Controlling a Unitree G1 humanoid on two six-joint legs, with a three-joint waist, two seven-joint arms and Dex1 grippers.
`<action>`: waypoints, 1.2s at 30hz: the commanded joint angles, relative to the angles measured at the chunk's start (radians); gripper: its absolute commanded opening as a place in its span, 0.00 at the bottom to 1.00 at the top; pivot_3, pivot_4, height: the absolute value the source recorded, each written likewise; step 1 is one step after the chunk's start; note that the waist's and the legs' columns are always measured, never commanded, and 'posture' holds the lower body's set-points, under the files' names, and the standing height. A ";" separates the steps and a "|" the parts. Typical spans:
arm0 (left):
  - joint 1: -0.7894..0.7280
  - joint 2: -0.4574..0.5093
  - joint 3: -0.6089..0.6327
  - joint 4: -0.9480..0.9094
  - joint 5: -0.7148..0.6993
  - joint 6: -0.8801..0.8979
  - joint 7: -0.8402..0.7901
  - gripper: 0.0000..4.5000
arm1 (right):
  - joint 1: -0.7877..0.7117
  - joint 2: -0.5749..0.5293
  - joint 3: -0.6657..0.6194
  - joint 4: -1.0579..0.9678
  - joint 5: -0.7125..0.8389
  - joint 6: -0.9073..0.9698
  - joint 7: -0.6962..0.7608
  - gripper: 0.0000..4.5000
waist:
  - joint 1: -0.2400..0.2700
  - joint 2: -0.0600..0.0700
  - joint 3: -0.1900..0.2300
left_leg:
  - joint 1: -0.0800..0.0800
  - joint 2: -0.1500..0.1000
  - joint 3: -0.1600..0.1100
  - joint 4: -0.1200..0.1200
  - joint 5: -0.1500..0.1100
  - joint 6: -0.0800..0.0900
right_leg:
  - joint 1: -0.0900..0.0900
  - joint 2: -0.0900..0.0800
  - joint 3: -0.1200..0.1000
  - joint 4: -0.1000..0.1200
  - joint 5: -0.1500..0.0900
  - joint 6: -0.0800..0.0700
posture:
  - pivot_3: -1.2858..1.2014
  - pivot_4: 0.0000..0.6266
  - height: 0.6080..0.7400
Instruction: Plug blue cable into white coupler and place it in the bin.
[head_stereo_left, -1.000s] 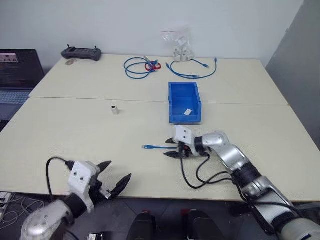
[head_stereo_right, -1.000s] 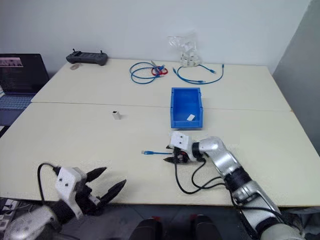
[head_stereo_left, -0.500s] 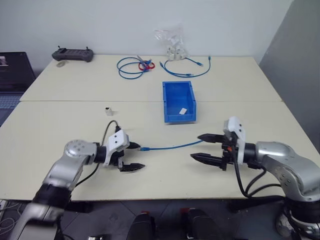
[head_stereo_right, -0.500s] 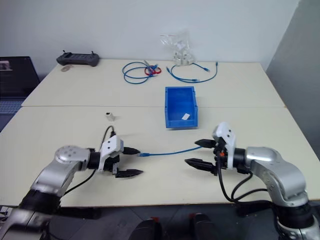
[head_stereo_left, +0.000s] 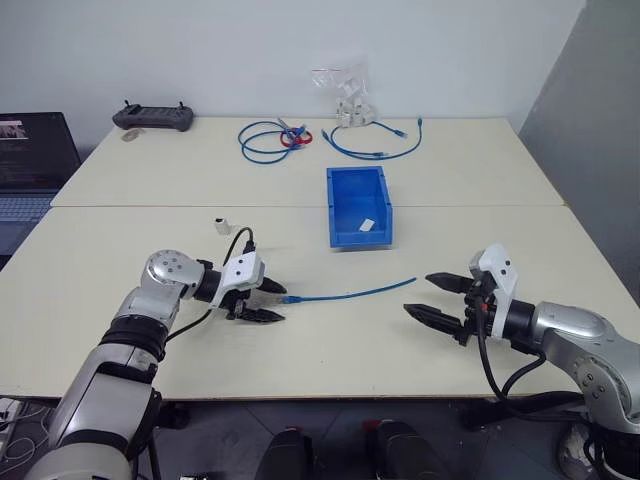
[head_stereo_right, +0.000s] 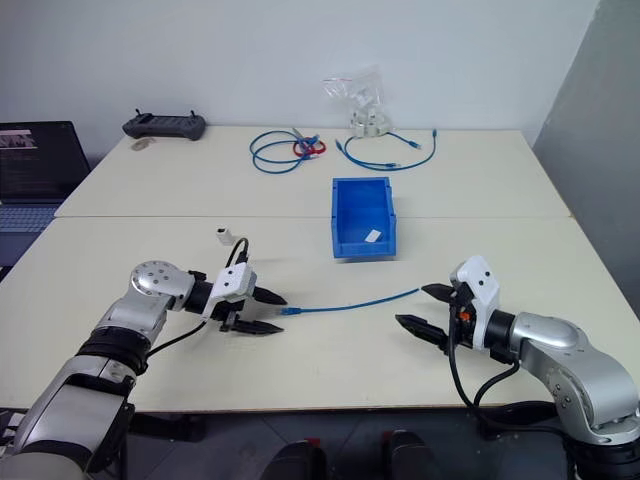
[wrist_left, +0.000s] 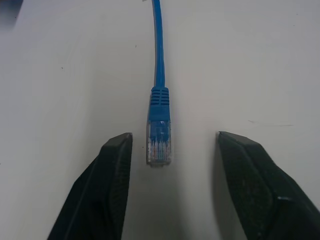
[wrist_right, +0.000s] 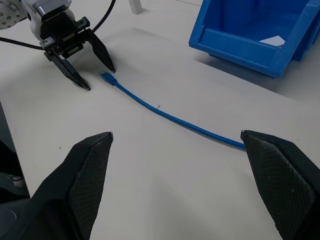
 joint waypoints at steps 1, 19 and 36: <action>0.021 0.010 -0.014 0.062 0.070 0.011 0.018 0.40 | -0.034 -0.005 0.003 0.015 0.007 -0.036 -0.002 0.97 | -0.001 0.000 0.000 | 0.000 0.000 0.000 0.000 0.000 0.000 | 0.000 0.000 0.000 0.000 0.000 0.000 | 0.52 0.24 1.00; 0.103 -0.098 0.402 -0.966 -0.799 1.518 0.372 0.05 | -0.183 0.173 -0.076 0.076 0.503 0.340 -0.153 0.97 | 0.000 -0.009 0.005 | -0.012 0.001 -0.006 0.002 0.000 0.000 | -0.009 -0.004 -0.001 0.000 0.000 0.000 | 0.52 0.24 1.00; 0.173 -0.187 0.529 -1.057 -1.089 1.693 0.669 0.05 | -0.351 0.181 -0.042 0.235 1.031 0.375 -0.463 0.97 | -0.005 -0.009 0.006 | -0.010 -0.001 -0.003 0.001 0.000 0.000 | -0.009 -0.005 0.001 0.000 0.000 0.001 | 0.52 0.24 1.00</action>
